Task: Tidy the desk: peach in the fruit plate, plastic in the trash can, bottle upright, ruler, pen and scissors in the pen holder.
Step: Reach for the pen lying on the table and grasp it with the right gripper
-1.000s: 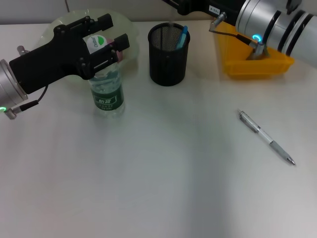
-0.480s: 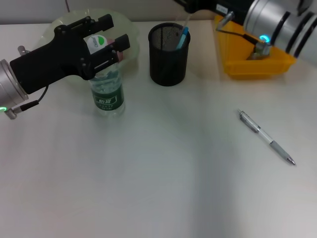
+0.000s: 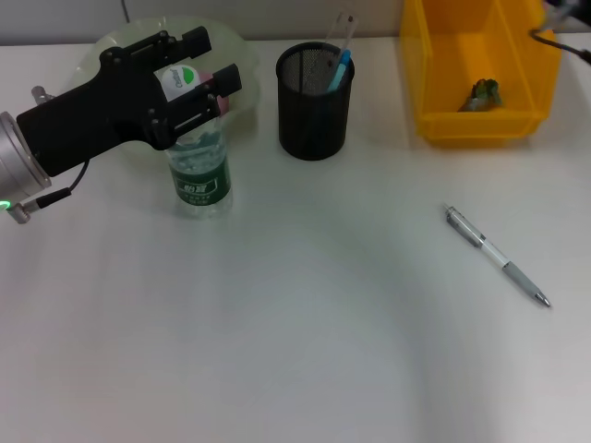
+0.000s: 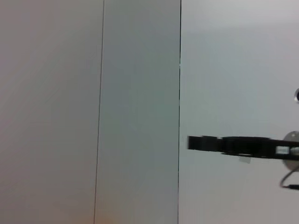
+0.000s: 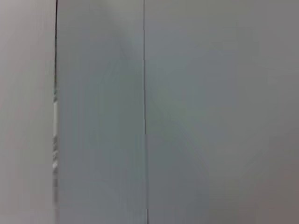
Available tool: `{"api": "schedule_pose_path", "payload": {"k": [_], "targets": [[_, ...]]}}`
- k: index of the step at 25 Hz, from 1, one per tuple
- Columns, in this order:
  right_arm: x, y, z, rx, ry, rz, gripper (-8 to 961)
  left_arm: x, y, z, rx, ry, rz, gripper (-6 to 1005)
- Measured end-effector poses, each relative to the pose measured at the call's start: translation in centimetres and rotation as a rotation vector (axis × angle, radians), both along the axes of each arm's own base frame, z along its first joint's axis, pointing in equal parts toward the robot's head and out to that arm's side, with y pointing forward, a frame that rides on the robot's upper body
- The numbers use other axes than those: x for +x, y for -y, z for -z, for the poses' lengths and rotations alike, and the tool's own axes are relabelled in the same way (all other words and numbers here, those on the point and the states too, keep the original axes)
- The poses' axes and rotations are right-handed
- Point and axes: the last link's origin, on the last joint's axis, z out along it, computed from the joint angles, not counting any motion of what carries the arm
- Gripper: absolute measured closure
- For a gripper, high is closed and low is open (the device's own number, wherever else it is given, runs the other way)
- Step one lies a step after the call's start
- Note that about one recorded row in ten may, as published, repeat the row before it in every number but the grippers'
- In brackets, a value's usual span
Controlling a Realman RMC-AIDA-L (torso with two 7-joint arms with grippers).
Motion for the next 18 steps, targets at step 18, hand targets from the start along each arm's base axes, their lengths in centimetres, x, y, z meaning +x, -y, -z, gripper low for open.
{"api": "schedule_pose_path", "payload": {"k": [18], "targets": [[-4.6,3.5,-10.1,-0.42,0.309,0.337,483,0.2,0.0,0.2,-0.007,-0.003,0.006,412]]}}
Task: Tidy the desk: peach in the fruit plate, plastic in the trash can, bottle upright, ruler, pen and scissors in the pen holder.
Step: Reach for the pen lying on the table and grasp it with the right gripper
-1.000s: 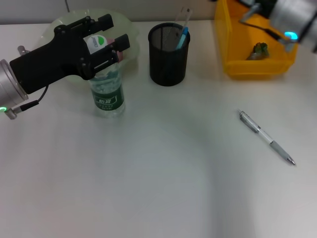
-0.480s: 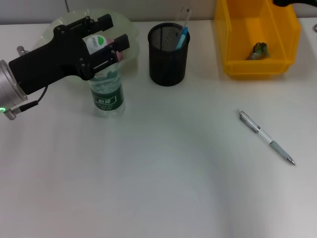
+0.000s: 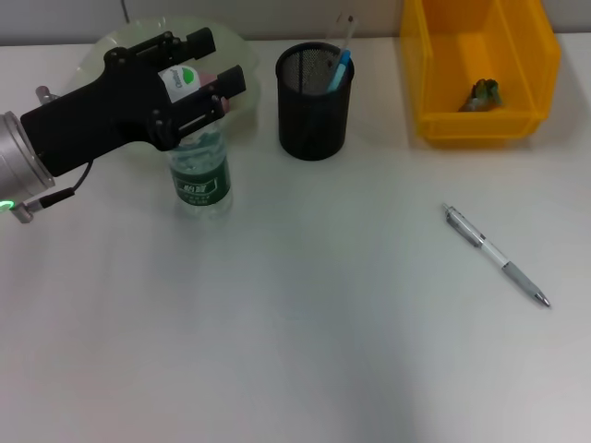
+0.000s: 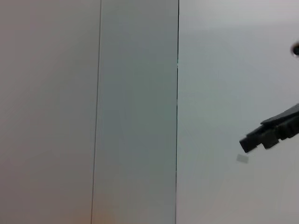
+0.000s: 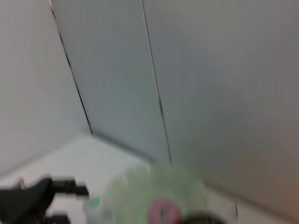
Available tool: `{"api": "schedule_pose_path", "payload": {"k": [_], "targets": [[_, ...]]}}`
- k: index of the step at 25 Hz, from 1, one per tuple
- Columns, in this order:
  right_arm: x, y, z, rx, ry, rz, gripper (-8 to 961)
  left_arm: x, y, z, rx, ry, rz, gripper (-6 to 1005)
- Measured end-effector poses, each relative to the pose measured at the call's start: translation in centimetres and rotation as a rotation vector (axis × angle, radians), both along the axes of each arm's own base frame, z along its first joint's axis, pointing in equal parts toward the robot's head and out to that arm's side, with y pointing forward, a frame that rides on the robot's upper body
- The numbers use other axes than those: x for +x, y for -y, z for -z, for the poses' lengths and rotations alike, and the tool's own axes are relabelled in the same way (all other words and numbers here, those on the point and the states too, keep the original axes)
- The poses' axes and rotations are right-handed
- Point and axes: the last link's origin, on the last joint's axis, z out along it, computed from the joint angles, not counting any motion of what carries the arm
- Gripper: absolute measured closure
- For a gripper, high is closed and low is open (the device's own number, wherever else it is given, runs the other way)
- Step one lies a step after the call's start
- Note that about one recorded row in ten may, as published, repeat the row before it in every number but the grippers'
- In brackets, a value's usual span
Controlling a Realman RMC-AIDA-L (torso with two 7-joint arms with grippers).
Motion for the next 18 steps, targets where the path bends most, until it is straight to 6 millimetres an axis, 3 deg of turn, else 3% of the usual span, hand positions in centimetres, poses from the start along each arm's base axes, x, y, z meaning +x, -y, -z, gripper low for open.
{"api": "schedule_pose_path", "payload": {"k": [7,18], "targets": [[-1.1,-1.2,1.1,-0.189,0.229,0.229,483,-0.2,0.2,0.1,-0.003,-0.002,-0.003,412],[2.9,-3.0,6.9,-0.374,0.377,0.432,484,-0.7,1.0,0.2,-0.02,0.002,-0.008,413]]}}
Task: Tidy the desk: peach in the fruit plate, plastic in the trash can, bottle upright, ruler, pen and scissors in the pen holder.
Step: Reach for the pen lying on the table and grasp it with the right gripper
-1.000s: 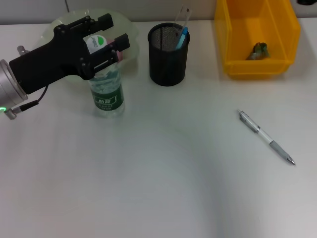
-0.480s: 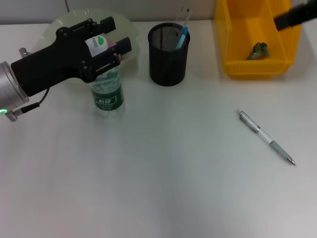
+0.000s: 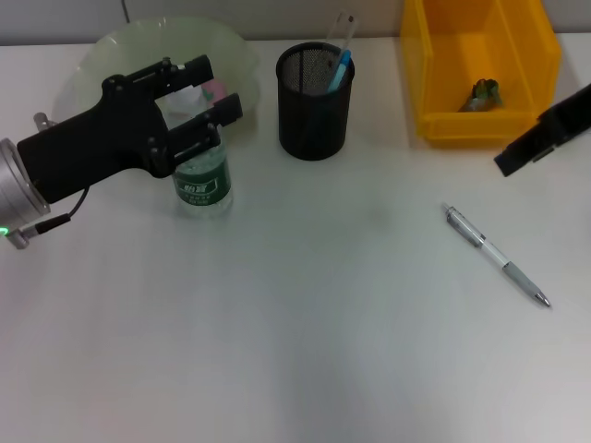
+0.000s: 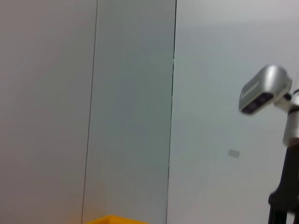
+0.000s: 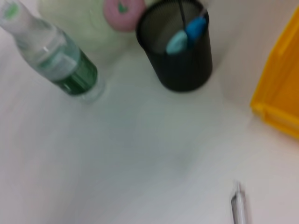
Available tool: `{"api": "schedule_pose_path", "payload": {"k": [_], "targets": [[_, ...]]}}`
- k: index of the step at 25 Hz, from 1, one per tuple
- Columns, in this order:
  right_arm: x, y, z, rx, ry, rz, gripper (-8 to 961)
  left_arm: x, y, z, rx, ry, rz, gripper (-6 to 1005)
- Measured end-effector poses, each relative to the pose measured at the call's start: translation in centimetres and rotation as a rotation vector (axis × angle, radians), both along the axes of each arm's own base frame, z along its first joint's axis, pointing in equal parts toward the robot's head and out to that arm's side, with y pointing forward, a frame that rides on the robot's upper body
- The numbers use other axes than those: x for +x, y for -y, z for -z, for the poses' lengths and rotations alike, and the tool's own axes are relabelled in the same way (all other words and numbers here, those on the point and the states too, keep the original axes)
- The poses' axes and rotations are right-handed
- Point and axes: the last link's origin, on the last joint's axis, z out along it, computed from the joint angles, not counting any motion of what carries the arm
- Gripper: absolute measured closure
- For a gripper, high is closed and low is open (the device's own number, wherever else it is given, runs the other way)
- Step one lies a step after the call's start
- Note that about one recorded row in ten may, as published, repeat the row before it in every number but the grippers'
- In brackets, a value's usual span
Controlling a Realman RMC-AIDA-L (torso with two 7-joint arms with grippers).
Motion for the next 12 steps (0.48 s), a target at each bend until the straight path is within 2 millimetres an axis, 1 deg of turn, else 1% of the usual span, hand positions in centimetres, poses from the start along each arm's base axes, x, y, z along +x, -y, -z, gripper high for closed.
{"api": "schedule_pose_path", "payload": {"k": [1,4,7,12], "targets": [[0.3,-0.1,0.5,-0.01,0.007,0.004,484,-0.4,0.6,0.3,-0.015,0.008,-0.01,413],[0.9,-0.3,2.0,-0.039,0.033,0.014,485,-0.6,0.9,0.4,-0.024,0.011,-0.016,413],[1.5,-0.6,3.5,-0.065,0.095,0.016,485,-0.7,1.1,0.5,-0.033,0.018,-0.015,413],[2.1,-0.9,5.7,-0.108,0.182,0.005,485,-0.8,1.3,0.7,-0.04,0.021,-0.017,413]]}}
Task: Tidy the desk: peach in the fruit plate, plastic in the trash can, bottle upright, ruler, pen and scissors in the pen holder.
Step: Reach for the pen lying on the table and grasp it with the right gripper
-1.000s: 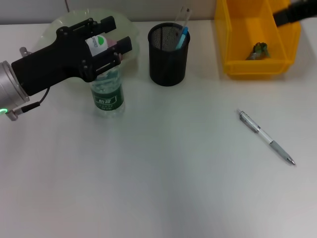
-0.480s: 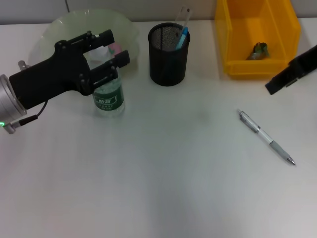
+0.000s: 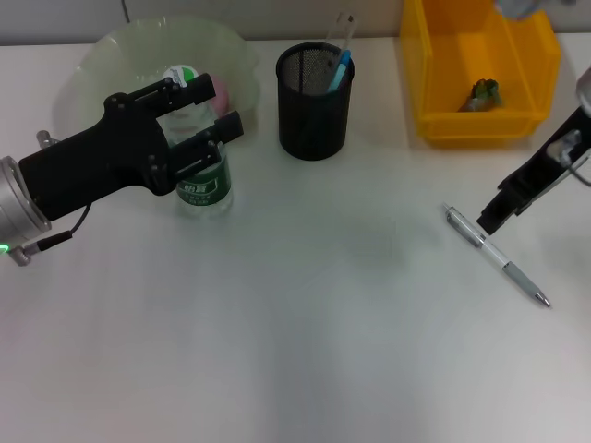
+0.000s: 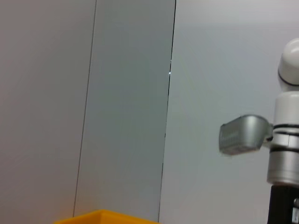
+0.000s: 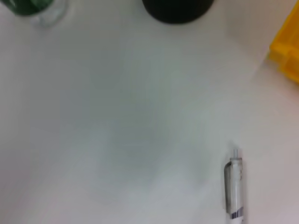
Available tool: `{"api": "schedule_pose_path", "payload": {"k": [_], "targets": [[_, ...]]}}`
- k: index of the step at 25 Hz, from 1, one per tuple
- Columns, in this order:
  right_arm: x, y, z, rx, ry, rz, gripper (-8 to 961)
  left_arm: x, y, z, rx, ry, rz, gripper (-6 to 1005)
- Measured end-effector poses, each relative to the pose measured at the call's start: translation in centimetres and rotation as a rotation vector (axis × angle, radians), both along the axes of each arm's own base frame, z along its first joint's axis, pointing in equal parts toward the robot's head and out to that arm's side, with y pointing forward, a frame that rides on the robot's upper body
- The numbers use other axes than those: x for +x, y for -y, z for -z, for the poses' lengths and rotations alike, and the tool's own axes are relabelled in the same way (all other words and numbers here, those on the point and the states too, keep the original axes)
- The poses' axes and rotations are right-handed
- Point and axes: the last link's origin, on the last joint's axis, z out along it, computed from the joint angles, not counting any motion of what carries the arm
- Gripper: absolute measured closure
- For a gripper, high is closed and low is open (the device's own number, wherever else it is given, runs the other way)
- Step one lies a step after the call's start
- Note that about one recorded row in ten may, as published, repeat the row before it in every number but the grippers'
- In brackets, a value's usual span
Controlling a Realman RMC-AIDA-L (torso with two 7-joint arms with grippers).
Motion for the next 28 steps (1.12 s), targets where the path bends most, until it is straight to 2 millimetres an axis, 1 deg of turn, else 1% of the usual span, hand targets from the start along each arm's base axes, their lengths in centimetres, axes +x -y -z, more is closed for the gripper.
{"api": "schedule_pose_path", "payload": {"k": [7,11,17,28], "targets": [[1.0,-0.2,2.9,-0.055,0.062,-0.018,486,-0.3,0.3,0.1,-0.005,0.004,-0.007,413],[1.5,-0.3,3.9,-0.053,0.085,-0.019,486,-0.4,0.5,0.2,-0.008,0.007,-0.012,412],[1.9,-0.5,4.3,-0.035,0.113,-0.01,487,-0.4,0.5,0.3,-0.007,0.007,-0.012,412],[2.7,-0.8,5.1,0.0,0.109,0.003,488,-0.3,0.3,0.3,-0.004,0.004,-0.01,412]]}}
